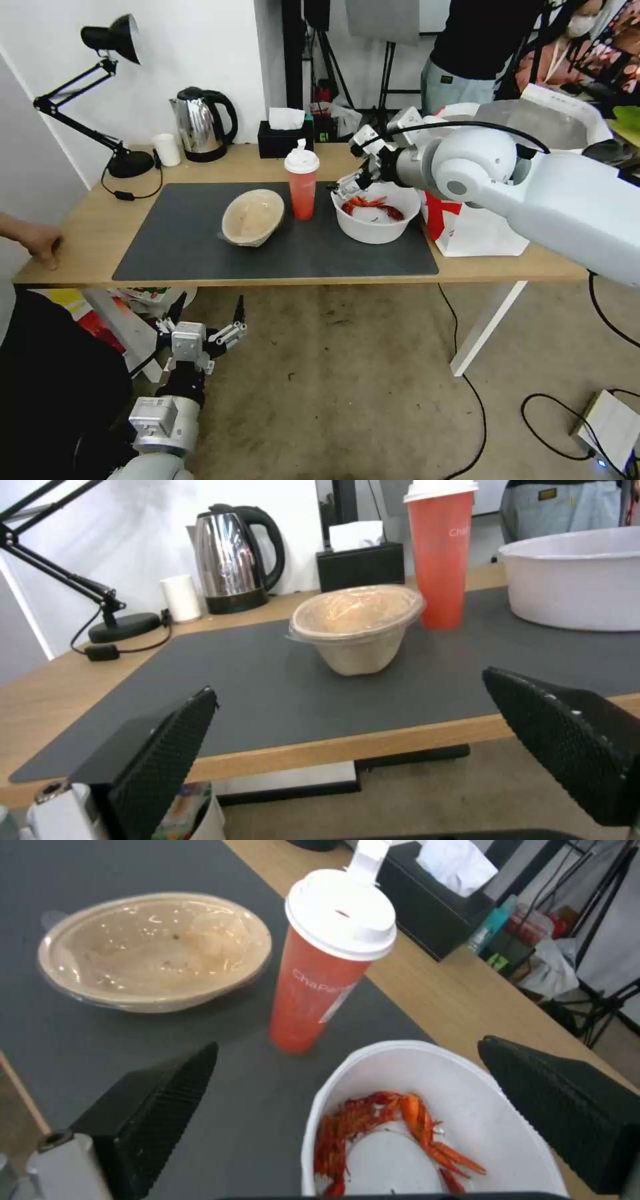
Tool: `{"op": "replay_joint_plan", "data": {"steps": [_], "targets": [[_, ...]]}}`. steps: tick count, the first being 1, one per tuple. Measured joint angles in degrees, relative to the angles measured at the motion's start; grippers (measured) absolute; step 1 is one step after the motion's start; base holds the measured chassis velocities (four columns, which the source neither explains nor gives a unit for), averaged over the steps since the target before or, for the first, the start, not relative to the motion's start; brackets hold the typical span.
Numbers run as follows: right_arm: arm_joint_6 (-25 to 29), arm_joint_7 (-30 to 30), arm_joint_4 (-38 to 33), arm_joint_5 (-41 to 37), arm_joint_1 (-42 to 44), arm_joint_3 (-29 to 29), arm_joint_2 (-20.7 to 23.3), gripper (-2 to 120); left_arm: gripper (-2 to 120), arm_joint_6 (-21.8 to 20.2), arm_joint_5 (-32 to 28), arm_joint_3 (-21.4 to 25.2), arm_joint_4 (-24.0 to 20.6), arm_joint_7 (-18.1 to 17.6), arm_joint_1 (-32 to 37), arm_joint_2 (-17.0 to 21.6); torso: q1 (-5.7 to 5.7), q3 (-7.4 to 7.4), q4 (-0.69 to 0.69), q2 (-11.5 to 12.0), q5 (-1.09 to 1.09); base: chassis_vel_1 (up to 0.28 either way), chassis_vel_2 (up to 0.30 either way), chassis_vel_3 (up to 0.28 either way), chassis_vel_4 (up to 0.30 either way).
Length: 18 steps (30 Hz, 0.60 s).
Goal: Pick up the trash from the table and place it into the takeout bag.
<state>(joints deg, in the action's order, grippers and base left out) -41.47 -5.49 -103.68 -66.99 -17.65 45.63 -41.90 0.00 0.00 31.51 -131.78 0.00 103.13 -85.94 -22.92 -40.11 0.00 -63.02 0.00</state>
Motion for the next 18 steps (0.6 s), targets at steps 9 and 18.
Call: {"op": "replay_joint_plan", "data": {"steps": [9,18], "targets": [[0.0,0.3,0.5,1.5,2.2,0.7,0.3,100,100,0.0,0.0,0.0,0.0,0.0,0.0,0.0,0.0,0.0,0.0,0.0,0.0,0.0,0.0,0.0,0.0],[0.0,-0.1,0.1,1.2,3.4,0.6,0.6,100,100,0.0,0.0,0.0,0.0,0.0,0.0,0.0,0.0,0.0,0.0,0.0,0.0,0.0,0.0,0.0,0.0]]}}
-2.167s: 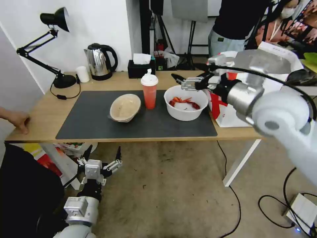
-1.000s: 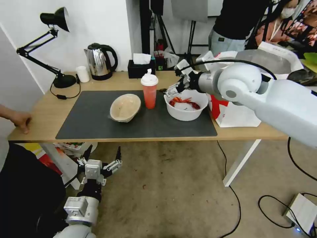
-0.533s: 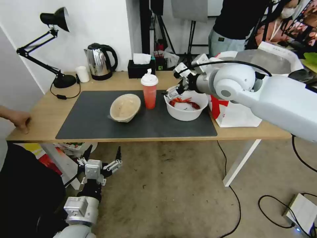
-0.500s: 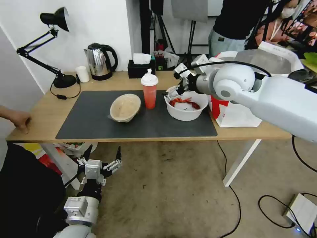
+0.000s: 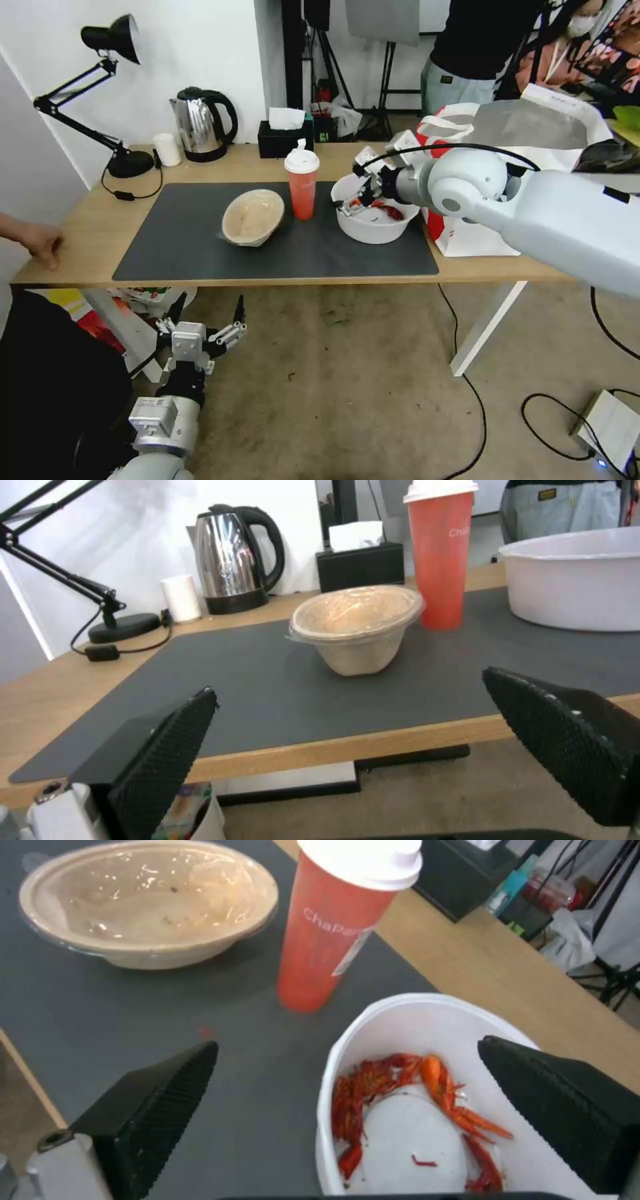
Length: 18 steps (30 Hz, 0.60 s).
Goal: Pick up the trash from the table and place it into the takeout bag.
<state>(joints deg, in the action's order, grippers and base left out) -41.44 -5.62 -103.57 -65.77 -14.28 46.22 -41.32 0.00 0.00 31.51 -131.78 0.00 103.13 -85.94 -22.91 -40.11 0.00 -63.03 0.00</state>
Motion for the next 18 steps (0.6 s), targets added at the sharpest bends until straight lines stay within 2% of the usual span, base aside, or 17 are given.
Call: {"op": "replay_joint_plan", "data": {"steps": [18], "targets": [[0.0,-3.3,-0.3,-3.8,3.2,-0.6,-0.5,100,100,0.0,0.0,0.0,0.0,0.0,0.0,0.0,0.0,0.0,0.0,0.0,0.0,0.0,0.0,0.0,0.0]]}}
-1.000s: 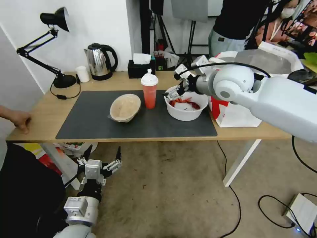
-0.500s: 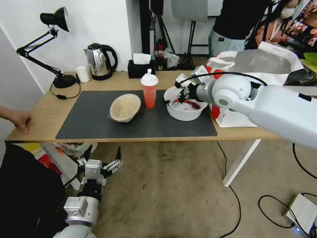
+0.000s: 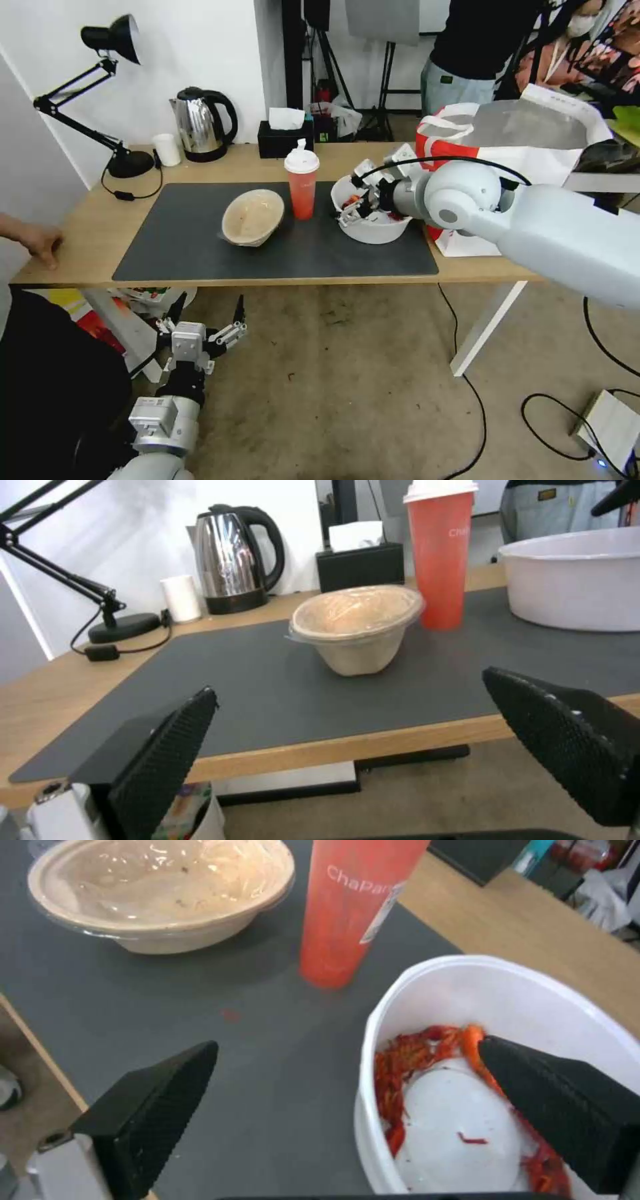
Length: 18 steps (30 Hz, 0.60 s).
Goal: Pick up the trash from the table and place it into the takeout bag.
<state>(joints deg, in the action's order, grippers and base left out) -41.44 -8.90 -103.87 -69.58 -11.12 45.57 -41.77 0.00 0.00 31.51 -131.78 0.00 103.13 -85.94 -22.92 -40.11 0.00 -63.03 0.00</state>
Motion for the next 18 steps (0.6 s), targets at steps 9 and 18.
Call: {"op": "replay_joint_plan", "data": {"steps": [9,18], "targets": [[0.0,-1.0,2.5,-1.2,2.3,-1.0,-1.7,100,100,0.0,0.0,0.0,0.0,0.0,0.0,0.0,0.0,0.0,0.0,0.0,0.0,0.0,0.0,0.0,0.0],[0.0,-0.8,5.9,-1.1,3.3,-1.1,-2.8,100,100,0.0,0.0,0.0,0.0,0.0,0.0,0.0,0.0,0.0,0.0,0.0,0.0,0.0,0.0,0.0,0.0]]}}
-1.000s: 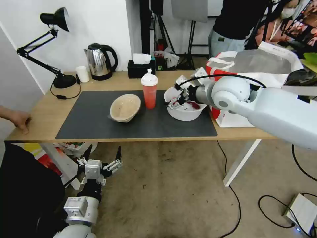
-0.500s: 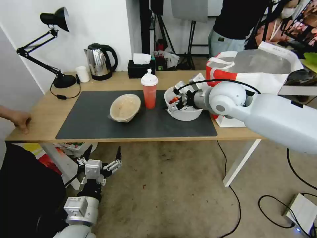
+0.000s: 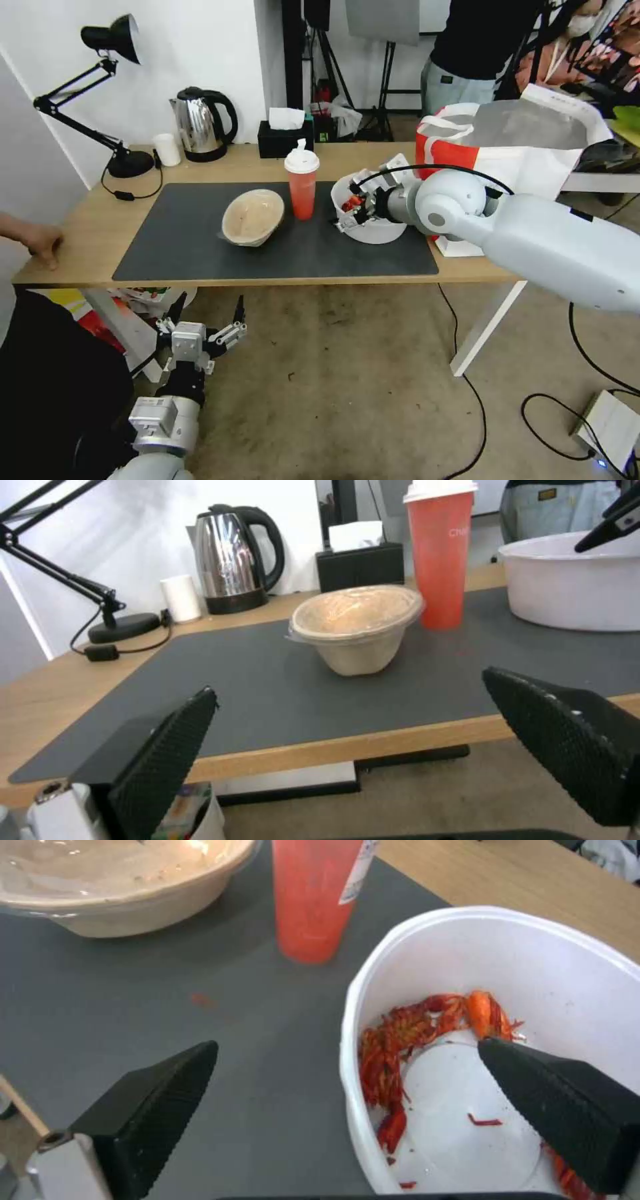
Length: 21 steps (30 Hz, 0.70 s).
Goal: Pick up the trash from the table and place it into the takeout bag.
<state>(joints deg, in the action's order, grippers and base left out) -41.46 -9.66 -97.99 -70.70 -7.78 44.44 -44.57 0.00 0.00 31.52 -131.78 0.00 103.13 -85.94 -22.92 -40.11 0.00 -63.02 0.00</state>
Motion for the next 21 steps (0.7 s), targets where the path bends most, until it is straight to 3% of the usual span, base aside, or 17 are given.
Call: {"op": "replay_joint_plan", "data": {"steps": [21], "targets": [[0.0,1.5,6.4,2.0,0.3,1.4,-3.8,100,100,0.0,0.0,0.0,0.0,0.0,0.0,0.0,0.0,0.0,0.0,0.0,0.0,0.0,0.0,0.0,0.0]]}}
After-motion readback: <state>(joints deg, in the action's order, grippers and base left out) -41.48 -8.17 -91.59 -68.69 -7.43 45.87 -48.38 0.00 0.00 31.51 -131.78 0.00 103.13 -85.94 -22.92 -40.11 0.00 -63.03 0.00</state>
